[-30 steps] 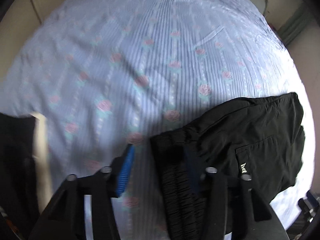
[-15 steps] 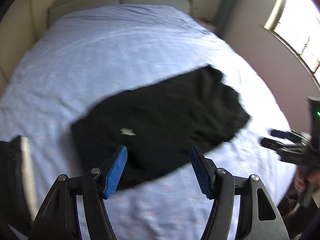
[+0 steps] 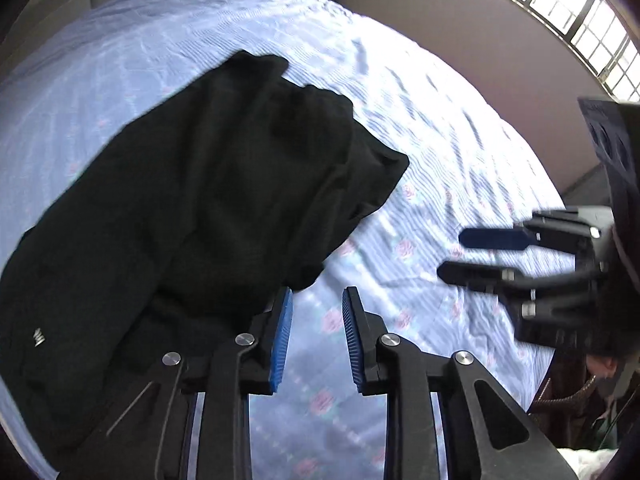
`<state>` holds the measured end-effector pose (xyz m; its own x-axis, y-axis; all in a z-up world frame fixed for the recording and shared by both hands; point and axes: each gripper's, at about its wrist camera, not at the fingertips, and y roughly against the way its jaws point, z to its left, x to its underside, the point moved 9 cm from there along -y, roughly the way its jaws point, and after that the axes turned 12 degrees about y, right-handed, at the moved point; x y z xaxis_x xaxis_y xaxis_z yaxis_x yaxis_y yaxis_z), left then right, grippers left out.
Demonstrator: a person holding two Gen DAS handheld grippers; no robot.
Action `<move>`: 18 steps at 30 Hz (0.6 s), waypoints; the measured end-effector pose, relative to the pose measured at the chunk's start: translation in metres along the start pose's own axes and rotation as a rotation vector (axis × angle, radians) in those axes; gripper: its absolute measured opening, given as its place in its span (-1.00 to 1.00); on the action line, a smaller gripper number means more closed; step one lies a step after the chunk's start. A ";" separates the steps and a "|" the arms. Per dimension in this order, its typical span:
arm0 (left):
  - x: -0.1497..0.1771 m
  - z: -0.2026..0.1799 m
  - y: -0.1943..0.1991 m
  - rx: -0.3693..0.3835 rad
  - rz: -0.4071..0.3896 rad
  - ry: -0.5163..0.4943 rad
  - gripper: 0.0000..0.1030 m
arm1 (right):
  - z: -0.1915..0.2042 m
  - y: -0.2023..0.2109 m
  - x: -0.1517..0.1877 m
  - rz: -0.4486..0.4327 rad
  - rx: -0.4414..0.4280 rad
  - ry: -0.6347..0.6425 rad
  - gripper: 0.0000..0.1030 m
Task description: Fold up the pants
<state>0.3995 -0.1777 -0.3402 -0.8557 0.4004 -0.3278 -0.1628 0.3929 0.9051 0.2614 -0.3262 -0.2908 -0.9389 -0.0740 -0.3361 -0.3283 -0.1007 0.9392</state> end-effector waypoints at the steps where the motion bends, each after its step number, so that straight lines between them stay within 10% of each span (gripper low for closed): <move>1: -0.002 -0.004 -0.007 -0.001 0.011 0.003 -0.49 | -0.003 -0.003 0.004 0.006 -0.007 -0.010 -0.28; 18: -0.033 0.048 -0.030 -0.090 0.032 0.230 -0.93 | -0.016 -0.015 -0.007 -0.043 -0.183 0.033 -0.28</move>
<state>0.4559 -0.1630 -0.3693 -0.9488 0.2080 -0.2377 -0.1684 0.3036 0.9378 0.2742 -0.3396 -0.3040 -0.9194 -0.0981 -0.3808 -0.3412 -0.2827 0.8965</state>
